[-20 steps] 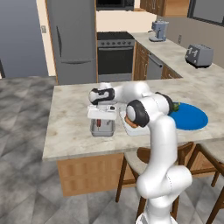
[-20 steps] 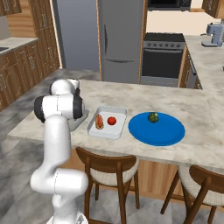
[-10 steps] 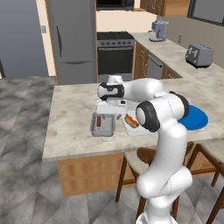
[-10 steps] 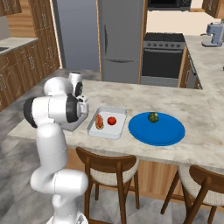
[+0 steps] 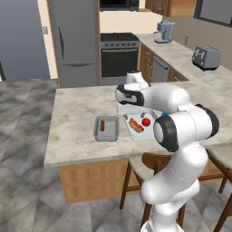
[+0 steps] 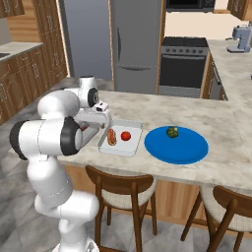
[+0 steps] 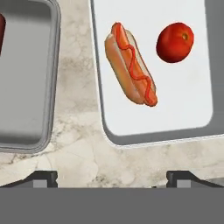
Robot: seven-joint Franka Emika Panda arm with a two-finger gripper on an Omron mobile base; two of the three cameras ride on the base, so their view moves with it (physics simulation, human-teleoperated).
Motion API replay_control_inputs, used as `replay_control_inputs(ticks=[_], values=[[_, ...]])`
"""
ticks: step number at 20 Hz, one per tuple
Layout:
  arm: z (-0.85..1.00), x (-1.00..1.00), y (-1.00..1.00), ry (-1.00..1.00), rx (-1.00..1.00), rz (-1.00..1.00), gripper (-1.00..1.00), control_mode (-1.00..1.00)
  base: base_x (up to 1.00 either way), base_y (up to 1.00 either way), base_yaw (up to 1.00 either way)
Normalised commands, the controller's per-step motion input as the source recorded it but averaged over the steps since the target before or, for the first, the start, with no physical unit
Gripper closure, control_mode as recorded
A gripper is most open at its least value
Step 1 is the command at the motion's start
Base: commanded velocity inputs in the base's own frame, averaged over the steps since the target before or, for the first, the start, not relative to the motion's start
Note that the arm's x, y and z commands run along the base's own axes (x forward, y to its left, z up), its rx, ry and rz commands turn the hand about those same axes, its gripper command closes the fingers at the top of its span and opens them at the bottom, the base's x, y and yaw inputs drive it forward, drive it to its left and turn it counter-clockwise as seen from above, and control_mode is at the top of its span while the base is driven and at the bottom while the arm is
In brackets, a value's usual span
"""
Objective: Place one cooked food and one vegetable from the large plate to each tupperware container.
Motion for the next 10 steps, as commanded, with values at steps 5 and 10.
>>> replay_control_inputs(ticks=[5,10], values=[[0.19,-0.06,-1.0,-0.06,-0.01,-0.17,-1.0,-1.0,0.0,0.0,0.0],[0.0,-0.03,-1.0,-0.02,0.0,-0.18,-1.0,-1.0,0.0,0.0,0.0]])
